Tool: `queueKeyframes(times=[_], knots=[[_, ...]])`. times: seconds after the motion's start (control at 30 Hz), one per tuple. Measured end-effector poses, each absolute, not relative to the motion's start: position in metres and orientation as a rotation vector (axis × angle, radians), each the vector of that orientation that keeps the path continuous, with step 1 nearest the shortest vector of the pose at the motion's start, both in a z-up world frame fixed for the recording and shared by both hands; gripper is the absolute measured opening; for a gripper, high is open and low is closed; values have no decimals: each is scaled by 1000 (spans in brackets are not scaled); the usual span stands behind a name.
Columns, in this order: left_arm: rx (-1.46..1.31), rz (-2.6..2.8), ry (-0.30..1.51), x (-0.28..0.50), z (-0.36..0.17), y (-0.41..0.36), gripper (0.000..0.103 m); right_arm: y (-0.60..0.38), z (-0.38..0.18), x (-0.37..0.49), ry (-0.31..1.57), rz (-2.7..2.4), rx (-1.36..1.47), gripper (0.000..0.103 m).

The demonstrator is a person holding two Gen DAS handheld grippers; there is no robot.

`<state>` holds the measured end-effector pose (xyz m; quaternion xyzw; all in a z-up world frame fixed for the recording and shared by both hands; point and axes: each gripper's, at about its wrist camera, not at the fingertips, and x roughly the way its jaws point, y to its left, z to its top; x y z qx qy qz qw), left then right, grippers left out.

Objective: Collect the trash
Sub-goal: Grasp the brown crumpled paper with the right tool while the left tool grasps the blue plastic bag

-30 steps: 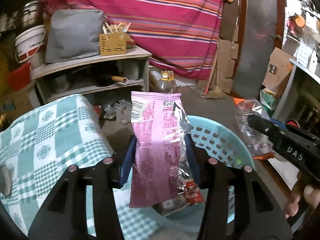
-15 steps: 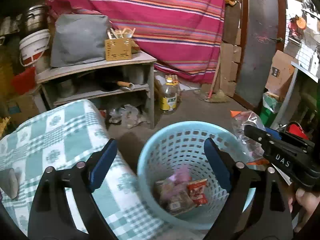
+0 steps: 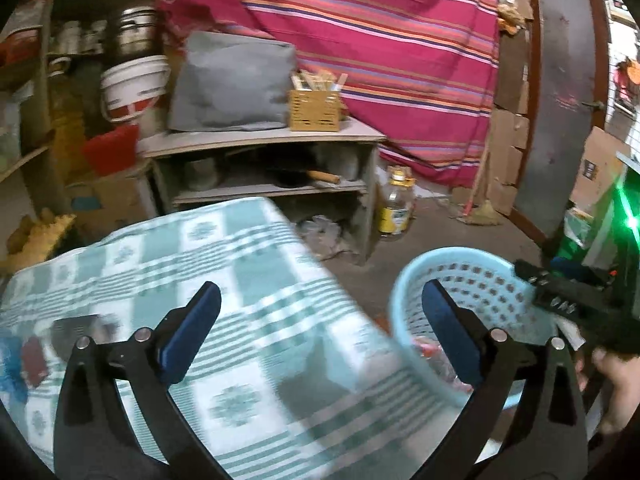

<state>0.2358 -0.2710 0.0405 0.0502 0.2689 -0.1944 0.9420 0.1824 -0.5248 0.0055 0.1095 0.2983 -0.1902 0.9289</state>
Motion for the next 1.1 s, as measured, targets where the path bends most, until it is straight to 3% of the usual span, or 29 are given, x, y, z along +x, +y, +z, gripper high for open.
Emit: queueKeyframes(times=[0.67, 1.1], knots=[[34, 2, 565, 198, 5, 5, 97, -342, 0, 178, 612, -147, 196, 93], [-51, 115, 636, 177, -35, 108, 97, -204, -17, 180, 635, 31, 17, 93]])
